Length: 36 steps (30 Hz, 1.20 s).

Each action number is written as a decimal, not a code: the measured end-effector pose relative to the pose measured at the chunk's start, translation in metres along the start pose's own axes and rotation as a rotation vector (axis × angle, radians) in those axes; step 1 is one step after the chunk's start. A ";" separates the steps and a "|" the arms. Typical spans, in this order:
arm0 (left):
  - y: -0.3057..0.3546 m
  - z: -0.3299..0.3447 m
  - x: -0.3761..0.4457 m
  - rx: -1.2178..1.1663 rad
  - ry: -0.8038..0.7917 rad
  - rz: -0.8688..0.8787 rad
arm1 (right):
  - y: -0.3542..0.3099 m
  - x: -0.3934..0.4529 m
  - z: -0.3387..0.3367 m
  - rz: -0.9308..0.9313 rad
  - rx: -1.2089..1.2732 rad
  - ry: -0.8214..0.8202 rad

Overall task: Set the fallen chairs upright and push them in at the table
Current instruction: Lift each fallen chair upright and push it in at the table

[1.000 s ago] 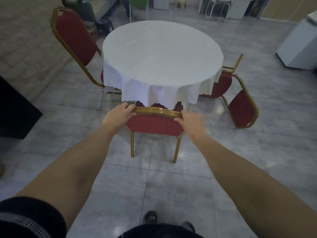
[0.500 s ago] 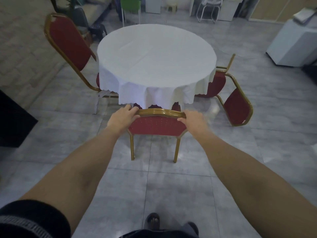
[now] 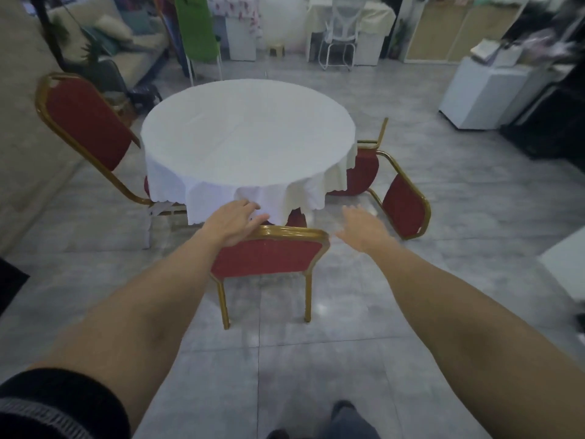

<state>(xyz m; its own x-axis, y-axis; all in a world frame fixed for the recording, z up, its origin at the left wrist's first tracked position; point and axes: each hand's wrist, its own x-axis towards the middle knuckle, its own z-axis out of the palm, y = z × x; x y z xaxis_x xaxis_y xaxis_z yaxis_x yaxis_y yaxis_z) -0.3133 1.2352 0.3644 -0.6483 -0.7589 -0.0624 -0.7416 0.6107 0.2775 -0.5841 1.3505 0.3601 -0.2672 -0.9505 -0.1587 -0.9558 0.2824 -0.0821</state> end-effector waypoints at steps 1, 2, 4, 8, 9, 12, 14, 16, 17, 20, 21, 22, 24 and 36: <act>0.012 -0.003 0.011 -0.001 -0.009 0.020 | 0.014 0.003 -0.003 0.013 -0.022 0.007; 0.024 -0.004 0.023 0.006 -0.015 0.037 | 0.029 0.007 -0.006 0.031 -0.032 0.017; 0.050 -0.004 0.049 0.065 -0.032 0.066 | 0.061 0.012 -0.008 0.079 -0.030 0.030; 0.108 0.010 0.114 0.242 -0.084 0.140 | 0.131 0.020 -0.015 0.155 -0.034 0.051; 0.123 0.014 0.131 0.265 -0.092 0.155 | 0.150 0.022 -0.016 0.176 -0.029 0.059; 0.171 0.031 0.179 0.317 -0.105 0.185 | 0.211 0.027 -0.023 0.221 -0.011 0.061; 0.199 0.039 0.203 0.317 -0.140 0.181 | 0.245 0.027 -0.028 0.240 0.014 0.044; 0.237 0.051 0.238 0.298 -0.182 0.171 | 0.296 0.033 -0.036 0.270 0.029 0.030; 0.256 0.057 0.255 0.285 -0.197 0.164 | 0.324 0.037 -0.039 0.284 0.029 0.022; 0.304 0.073 0.299 0.250 -0.210 0.152 | 0.400 0.048 -0.045 0.306 -0.005 0.013; 0.316 0.080 0.312 0.242 -0.218 0.148 | 0.421 0.053 -0.047 0.311 -0.016 0.006; 0.328 0.086 0.323 0.238 -0.229 0.148 | 0.440 0.058 -0.047 0.311 -0.019 -0.004; 0.347 0.097 0.344 0.240 -0.256 0.148 | 0.470 0.068 -0.047 0.303 -0.011 -0.024; 0.394 0.144 0.516 0.231 -0.306 0.113 | 0.606 0.202 -0.039 0.255 -0.018 -0.081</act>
<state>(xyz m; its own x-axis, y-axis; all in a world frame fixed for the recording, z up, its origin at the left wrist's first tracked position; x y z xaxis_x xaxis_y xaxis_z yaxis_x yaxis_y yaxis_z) -0.9650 1.1171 0.3039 -0.7238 -0.6028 -0.3358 -0.6592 0.7479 0.0783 -1.2219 1.3247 0.3162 -0.4899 -0.8350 -0.2505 -0.8610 0.5085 -0.0115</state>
